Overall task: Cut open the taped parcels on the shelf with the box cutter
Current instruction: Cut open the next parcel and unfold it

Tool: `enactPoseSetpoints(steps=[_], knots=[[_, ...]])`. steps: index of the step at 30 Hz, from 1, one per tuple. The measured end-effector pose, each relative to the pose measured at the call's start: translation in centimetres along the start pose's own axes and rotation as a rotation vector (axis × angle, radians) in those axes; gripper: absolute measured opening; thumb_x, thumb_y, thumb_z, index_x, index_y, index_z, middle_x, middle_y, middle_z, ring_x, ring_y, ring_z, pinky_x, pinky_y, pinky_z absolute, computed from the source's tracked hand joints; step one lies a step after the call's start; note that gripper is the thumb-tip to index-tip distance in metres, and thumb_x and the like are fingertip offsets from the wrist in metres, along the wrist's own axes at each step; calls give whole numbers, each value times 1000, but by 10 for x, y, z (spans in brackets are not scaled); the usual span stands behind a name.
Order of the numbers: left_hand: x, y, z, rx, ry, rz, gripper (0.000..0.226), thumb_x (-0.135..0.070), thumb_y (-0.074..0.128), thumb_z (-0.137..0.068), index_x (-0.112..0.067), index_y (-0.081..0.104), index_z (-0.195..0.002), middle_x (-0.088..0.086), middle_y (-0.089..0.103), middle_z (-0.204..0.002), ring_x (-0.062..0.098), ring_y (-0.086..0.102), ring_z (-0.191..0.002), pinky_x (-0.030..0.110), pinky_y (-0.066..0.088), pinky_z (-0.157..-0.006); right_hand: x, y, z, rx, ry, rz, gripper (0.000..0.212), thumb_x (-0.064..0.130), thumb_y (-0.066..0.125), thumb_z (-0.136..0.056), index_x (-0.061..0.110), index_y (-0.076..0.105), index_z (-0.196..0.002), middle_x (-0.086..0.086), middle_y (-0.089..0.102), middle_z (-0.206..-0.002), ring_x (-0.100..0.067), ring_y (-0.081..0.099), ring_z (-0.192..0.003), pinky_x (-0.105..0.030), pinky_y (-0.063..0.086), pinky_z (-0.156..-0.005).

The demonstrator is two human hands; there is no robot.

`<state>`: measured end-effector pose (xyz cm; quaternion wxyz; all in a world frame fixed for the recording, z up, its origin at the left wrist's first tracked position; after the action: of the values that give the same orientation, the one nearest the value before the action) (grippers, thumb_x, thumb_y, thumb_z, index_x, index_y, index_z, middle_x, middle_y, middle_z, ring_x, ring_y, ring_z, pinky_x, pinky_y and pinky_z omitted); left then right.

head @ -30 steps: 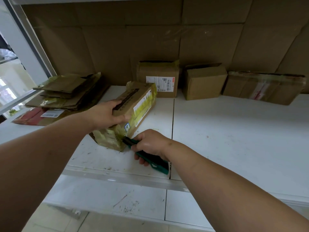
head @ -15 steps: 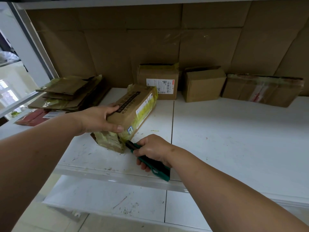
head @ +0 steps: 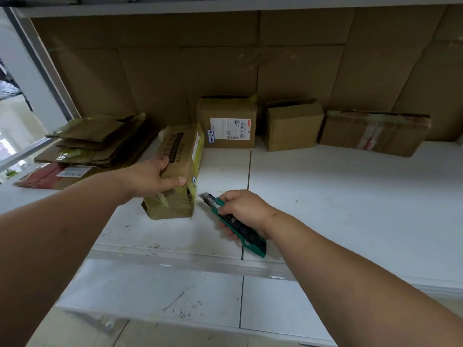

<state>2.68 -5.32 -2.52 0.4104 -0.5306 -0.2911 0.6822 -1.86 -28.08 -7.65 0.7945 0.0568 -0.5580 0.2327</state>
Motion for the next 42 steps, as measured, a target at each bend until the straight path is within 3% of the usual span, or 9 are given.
enactPoseSetpoints(steps=[4, 8, 13, 21, 26, 29, 33, 39, 42], knots=[[-4, -1, 1, 96, -61, 72, 101, -43, 73, -83, -29, 4, -157, -10, 8, -162, 22, 30, -140, 36, 36, -109, -7, 7, 1, -75, -122, 104, 16, 16, 51, -97, 22, 65, -102, -9, 63, -76, -18, 58, -53, -21, 47, -47], [-10, 4, 3, 52, -38, -99, 98, -51, 64, -87, -26, 1, -156, -7, 2, -164, 24, 21, -146, 35, 27, -114, -13, 11, 0, -174, -250, 266, 28, 23, 47, -100, 23, 68, -118, 7, 55, -76, -9, 53, -63, -24, 48, -63], [-13, 5, 8, 30, -16, -203, 96, -57, 58, -88, -23, 1, -156, -4, 5, -164, 24, 25, -145, 33, 28, -112, -17, 11, 0, -251, -326, 286, 32, 22, 45, -100, 19, 65, -125, 12, 54, -79, -8, 52, -68, -28, 49, -75], [-17, 9, 9, -8, -2, -281, 95, -59, 55, -89, -19, 2, -157, -1, 7, -164, 24, 27, -144, 34, 30, -112, -23, 23, -5, -274, -350, 307, 28, 23, 44, -96, 22, 71, -102, 12, 52, -64, -2, 47, -54, -14, 35, -50], [-13, 8, 7, -18, 13, -254, 94, -58, 56, -89, -20, 4, -157, -2, 8, -164, 24, 27, -144, 34, 32, -111, -22, 23, -3, -333, -375, 314, 25, 21, 44, -97, 22, 66, -85, 6, 50, -68, -10, 45, -59, -23, 36, -55], [-10, 9, 7, -16, 35, -254, 93, -58, 55, -90, -18, 4, -157, -2, 6, -164, 25, 28, -143, 34, 39, -108, -19, 27, 0, -341, -350, 348, 25, 22, 44, -97, 16, 67, -93, 4, 51, -72, -12, 46, -63, -27, 38, -59], [-8, 5, 9, 1, 60, -208, 90, -56, 54, -91, -17, 5, -157, -3, 9, -163, 25, 35, -137, 30, 50, -91, -11, 38, 1, -388, -310, 350, 26, 17, 41, -95, 17, 53, -72, 2, 44, -68, -17, 42, -63, -30, 33, -59], [-2, 3, 6, 25, 111, -254, 88, -57, 49, -93, -14, 6, -157, -1, 9, -163, 27, 39, -134, 40, 51, -98, -7, 63, -4, -456, -198, 345, 26, 15, 39, -96, 5, 63, -94, -1, 48, -68, -21, 44, -63, -28, 35, -59], [-2, 3, 4, 15, 142, -347, 87, -59, 44, -94, -11, 7, -157, 2, 7, -164, 28, 35, -139, 41, 45, -105, -11, 67, -3, -489, -122, 457, 23, 15, 41, -95, 10, 61, -86, 1, 50, -68, -17, 47, -60, -25, 34, -51]])
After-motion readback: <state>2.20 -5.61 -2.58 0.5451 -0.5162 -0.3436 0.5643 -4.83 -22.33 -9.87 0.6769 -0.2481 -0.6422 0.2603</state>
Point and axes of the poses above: each hand's wrist, its own z-axis away from the middle knuckle, its own y-axis out of the palm, x = y × z, the point moved 1 cm from there along -z, towards the middle knuckle
